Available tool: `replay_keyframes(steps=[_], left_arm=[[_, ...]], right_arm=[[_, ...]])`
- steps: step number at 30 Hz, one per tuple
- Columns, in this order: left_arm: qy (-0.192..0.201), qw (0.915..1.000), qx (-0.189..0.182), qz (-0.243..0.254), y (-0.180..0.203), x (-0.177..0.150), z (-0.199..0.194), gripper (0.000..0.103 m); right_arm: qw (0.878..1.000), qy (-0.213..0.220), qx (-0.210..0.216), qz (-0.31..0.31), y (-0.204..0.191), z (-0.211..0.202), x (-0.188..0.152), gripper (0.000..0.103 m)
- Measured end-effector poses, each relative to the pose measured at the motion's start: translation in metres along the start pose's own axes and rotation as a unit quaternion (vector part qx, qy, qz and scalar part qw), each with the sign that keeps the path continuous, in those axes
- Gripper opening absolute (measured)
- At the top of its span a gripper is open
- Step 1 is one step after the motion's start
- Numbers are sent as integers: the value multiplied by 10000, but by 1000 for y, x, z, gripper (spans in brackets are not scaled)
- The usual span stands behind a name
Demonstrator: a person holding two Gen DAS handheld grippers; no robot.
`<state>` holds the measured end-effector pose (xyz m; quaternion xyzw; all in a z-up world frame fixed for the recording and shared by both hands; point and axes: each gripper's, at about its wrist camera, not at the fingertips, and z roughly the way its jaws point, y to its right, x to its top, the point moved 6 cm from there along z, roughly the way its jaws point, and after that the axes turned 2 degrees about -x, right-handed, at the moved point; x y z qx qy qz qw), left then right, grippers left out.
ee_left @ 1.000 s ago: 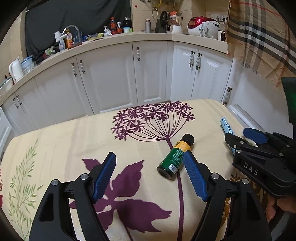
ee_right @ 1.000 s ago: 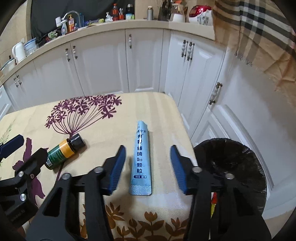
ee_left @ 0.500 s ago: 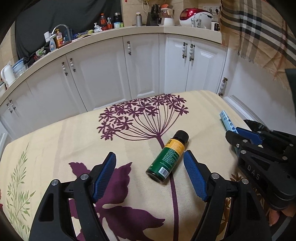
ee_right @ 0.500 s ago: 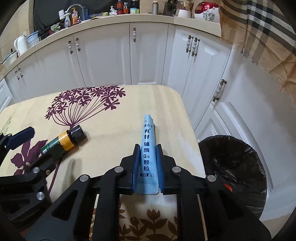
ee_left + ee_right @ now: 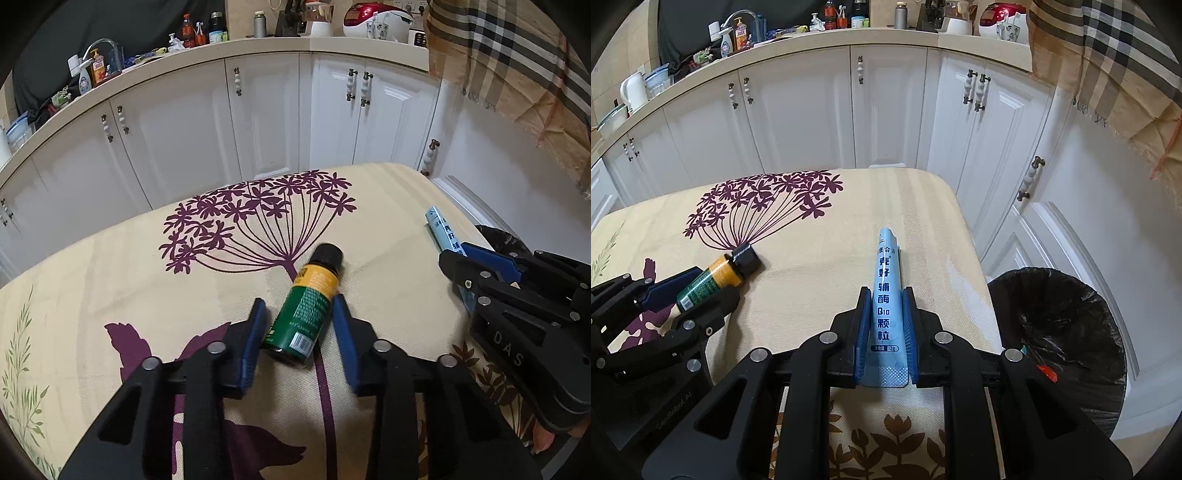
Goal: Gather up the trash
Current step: 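Grasp the green-and-yellow spray can upright with the left tool, then carry the tube and spray can over the bin and open both tools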
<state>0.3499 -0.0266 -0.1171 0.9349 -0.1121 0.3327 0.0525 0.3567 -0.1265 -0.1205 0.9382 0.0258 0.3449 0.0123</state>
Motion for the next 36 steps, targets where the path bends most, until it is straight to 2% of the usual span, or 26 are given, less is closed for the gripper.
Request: replay_keyframes(steps=[3, 20, 36], left_arm=[[17, 10000, 19, -14, -1, -1, -1, 25], [216, 9996, 108, -164, -5, -8, -20, 24], [413, 9980, 216, -416, -12, -36, -59, 24]], right_arm=[[10000, 19, -8, -6, 0, -1, -1, 16], [9997, 252, -17, 42, 1, -21, -12, 14], [9994, 341, 40, 82, -3, -52, -43, 14]])
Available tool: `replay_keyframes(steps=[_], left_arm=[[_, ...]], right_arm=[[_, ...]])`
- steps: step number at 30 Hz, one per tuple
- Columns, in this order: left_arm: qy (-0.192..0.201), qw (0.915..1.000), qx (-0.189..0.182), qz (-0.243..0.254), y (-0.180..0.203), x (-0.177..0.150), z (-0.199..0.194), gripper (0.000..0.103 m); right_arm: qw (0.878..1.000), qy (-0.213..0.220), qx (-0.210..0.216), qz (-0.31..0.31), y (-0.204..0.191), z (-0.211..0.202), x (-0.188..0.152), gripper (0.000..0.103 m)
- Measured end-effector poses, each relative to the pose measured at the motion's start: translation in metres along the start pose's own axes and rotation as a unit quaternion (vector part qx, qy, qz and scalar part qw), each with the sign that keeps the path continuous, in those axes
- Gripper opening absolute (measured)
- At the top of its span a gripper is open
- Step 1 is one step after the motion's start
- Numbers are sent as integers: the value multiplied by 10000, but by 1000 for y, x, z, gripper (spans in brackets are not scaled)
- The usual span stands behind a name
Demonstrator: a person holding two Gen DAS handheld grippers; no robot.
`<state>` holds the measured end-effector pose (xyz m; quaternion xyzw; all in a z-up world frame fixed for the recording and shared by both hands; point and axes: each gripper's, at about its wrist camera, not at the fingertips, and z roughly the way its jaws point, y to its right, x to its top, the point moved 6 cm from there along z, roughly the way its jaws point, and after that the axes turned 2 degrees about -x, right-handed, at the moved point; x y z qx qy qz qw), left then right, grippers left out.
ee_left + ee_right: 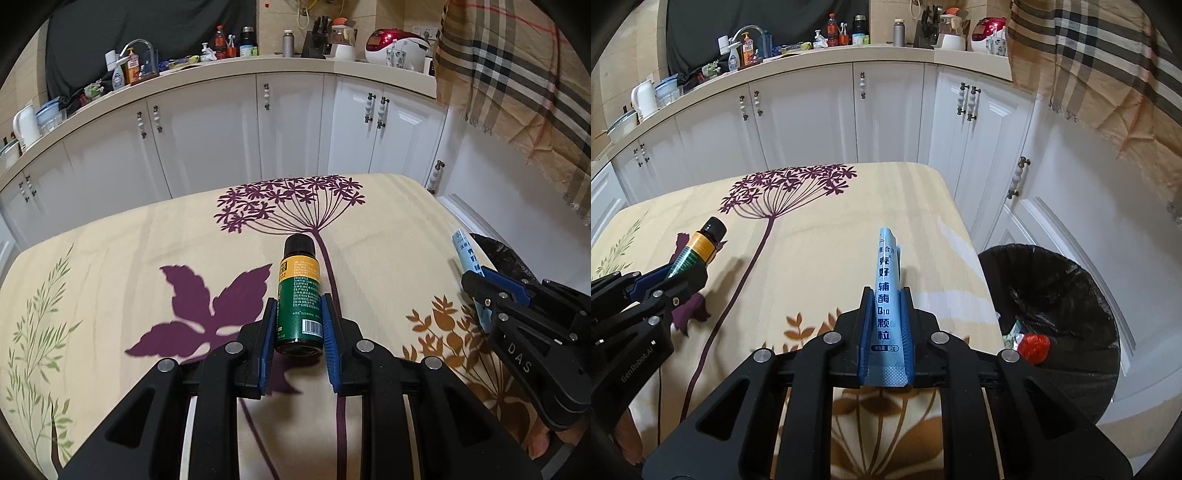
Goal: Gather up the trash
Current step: 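Carry the tube and spray can over the bin and open both tools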
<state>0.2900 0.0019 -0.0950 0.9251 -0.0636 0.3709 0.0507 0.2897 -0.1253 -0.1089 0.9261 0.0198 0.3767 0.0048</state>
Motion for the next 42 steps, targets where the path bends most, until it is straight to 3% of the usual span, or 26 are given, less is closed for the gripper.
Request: replay_keyframes(steps=[21, 31, 42], left_arm=[[320, 9994, 24, -94, 6, -31, -58, 24], [484, 9988, -113, -36, 26, -38, -81, 24], [750, 9959, -435, 271, 73, -22, -91, 24]], right_arm=[[9991, 412, 118, -43, -7, -68, -34, 14], [9972, 741, 37, 28, 9, -104, -42, 14], [9935, 1007, -350, 391, 66, -127, -43, 14]])
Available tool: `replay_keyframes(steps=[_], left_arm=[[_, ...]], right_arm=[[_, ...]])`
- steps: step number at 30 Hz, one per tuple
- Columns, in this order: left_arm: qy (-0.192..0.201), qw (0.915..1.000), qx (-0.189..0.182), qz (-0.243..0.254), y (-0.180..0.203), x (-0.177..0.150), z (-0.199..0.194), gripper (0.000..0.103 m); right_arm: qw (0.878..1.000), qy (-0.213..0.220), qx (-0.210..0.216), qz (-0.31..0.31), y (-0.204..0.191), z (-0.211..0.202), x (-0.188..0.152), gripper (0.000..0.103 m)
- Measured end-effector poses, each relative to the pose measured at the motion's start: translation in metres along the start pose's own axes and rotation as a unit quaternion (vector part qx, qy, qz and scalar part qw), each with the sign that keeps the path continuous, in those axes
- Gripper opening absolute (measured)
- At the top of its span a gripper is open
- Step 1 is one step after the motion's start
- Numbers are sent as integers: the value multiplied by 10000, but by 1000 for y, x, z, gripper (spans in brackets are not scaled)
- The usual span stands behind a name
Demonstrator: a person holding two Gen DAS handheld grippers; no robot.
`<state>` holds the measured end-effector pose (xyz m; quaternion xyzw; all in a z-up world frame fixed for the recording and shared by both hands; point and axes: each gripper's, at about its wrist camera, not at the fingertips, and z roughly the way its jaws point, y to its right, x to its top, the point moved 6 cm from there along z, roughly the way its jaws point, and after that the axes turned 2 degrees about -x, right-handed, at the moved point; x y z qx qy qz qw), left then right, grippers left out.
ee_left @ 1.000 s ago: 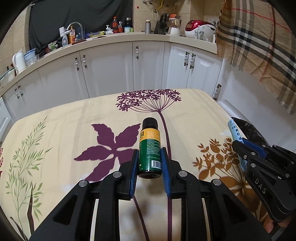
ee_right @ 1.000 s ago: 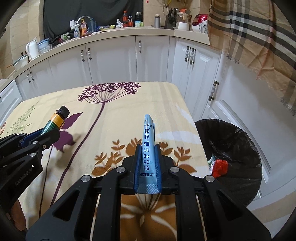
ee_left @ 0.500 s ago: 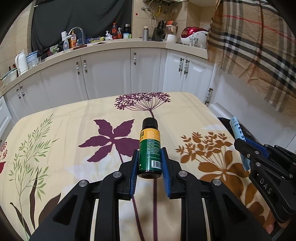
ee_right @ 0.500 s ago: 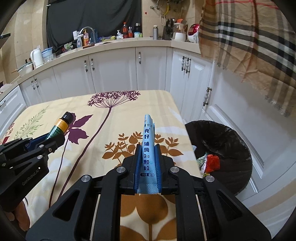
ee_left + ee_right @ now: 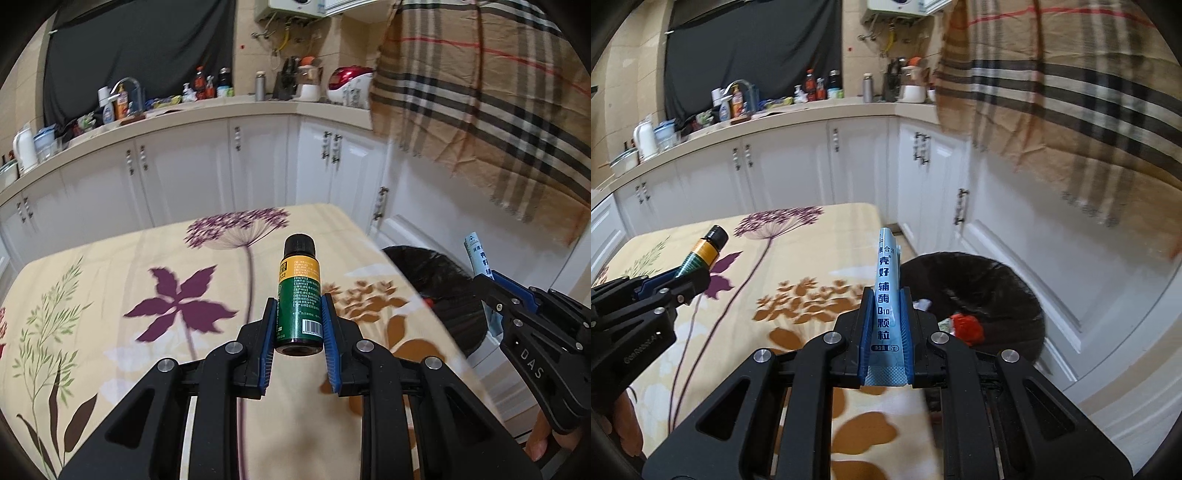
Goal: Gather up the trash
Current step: 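Carry the tube and spray can over the bin and open both tools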
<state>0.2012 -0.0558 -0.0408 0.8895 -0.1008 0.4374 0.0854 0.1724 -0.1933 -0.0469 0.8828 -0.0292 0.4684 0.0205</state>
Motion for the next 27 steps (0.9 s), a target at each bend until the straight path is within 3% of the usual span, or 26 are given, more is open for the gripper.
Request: replay_keyframes(steps=[16, 27], left_arm=[[159, 9966, -546, 589, 86, 34, 36, 24], [135, 9950, -608, 784, 118, 46, 70, 24]], right_arm=[[9965, 124, -707, 433, 90, 18, 15, 14], [9953, 135, -817, 510, 114, 36, 19, 14]])
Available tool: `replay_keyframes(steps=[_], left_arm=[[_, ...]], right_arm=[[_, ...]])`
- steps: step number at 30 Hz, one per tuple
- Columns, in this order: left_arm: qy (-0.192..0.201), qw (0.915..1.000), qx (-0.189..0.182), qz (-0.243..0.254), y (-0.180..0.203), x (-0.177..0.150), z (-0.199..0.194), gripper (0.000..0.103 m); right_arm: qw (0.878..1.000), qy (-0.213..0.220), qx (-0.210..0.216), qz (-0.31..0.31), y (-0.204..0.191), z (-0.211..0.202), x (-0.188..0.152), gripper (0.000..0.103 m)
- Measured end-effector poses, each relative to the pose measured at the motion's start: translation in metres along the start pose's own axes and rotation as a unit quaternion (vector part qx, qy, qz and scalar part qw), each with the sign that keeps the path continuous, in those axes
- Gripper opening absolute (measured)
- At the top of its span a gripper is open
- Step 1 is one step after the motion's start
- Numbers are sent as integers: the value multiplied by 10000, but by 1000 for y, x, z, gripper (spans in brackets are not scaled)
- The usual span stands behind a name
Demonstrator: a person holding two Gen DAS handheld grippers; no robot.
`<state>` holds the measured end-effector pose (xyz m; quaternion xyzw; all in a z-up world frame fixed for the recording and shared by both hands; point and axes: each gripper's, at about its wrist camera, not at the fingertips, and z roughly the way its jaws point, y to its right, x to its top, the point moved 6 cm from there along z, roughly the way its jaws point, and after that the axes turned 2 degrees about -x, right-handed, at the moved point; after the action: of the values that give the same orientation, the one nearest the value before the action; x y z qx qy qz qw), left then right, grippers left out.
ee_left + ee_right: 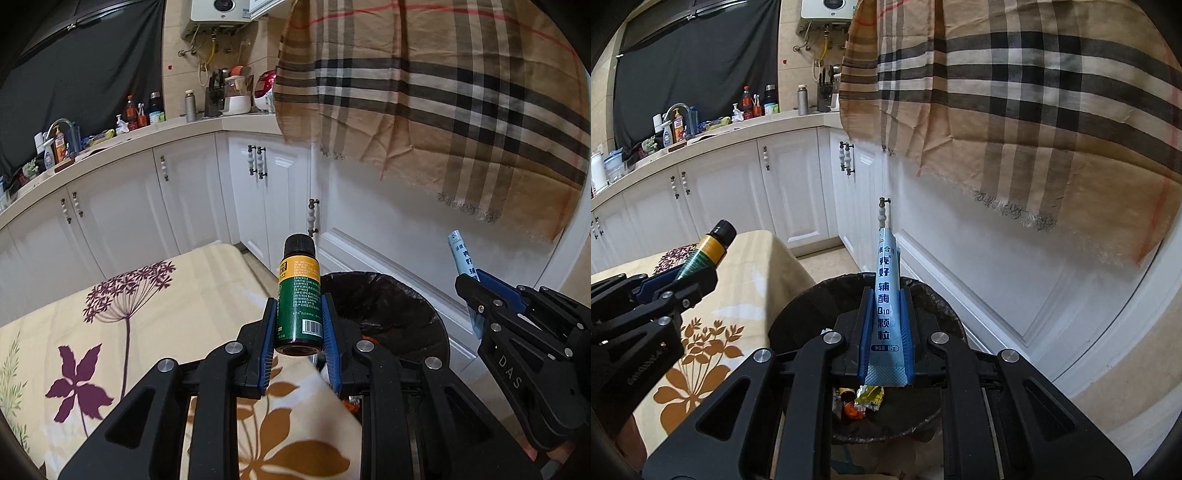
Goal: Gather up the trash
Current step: 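Carry the tube and spray can over the bin and open both tools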
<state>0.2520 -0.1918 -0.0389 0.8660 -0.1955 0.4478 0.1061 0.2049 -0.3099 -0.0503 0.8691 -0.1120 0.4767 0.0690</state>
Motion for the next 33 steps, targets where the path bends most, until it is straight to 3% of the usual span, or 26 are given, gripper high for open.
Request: replay_keyframes(steps=[20, 25, 27, 29, 33], left_arm=[[-347, 9993, 79, 73, 12, 7, 59, 24], [-388, 9992, 102, 72, 11, 7, 68, 25], [-415, 9991, 107, 61, 11, 7, 71, 29], [-414, 9991, 101, 41, 10, 6, 72, 43], [-391, 9991, 133, 60, 8, 6, 73, 47]], right_arm=[[9996, -204, -56, 194, 16, 55, -2, 14], [9990, -291, -20, 331, 22, 71, -5, 21], [9988, -323, -54, 357, 23, 76, -6, 25], [9986, -357, -75, 379, 25, 79, -7, 25], [9986, -357, -114, 385, 25, 80, -7, 32]])
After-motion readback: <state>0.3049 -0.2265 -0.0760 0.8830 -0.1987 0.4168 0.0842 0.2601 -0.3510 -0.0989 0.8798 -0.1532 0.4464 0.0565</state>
